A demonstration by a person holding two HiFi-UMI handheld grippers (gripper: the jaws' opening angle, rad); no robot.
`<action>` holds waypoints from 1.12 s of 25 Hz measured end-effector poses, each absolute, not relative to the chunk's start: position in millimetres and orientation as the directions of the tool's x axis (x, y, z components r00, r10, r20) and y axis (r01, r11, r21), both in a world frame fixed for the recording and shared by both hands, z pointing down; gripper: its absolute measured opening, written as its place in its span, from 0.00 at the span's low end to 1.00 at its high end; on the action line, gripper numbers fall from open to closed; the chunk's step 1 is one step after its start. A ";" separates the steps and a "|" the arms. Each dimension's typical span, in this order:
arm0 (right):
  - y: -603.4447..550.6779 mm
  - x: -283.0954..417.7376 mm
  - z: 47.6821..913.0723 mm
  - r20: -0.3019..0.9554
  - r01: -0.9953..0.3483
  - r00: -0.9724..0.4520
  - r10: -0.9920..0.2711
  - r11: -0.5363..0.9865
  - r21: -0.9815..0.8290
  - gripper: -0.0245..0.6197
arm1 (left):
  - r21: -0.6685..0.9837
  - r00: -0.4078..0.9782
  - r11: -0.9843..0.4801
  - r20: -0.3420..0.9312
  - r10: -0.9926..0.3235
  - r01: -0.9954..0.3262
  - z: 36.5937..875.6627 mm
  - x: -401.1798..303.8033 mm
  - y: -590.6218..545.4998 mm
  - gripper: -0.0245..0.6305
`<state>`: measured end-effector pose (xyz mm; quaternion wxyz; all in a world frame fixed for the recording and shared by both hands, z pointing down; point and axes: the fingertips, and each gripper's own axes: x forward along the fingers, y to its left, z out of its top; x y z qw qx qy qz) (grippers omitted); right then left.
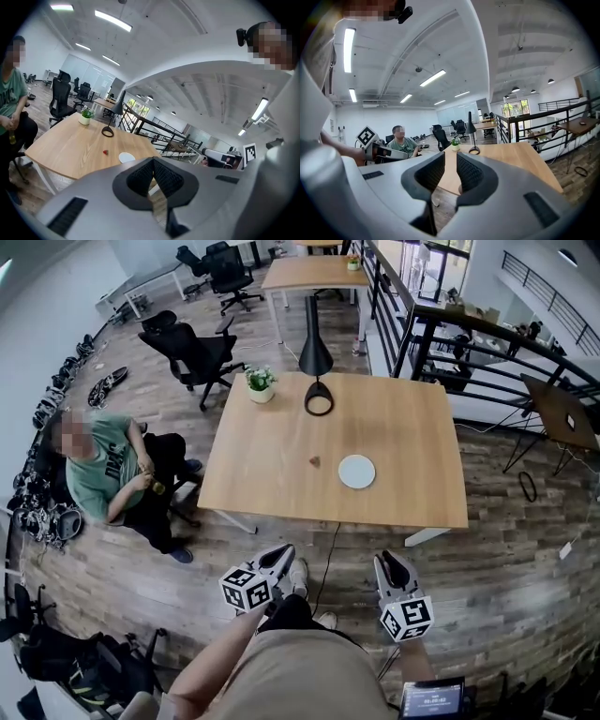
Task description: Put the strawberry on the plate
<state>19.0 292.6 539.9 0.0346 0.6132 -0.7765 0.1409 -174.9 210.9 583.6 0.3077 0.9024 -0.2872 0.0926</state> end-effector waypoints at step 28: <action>66.7 7.0 543.8 0.321 -0.983 -0.184 -0.929 0.164 -0.089 0.14 | 0.542 0.865 -0.675 0.290 -0.408 -0.501 589.5 -191.7 -23.5 0.04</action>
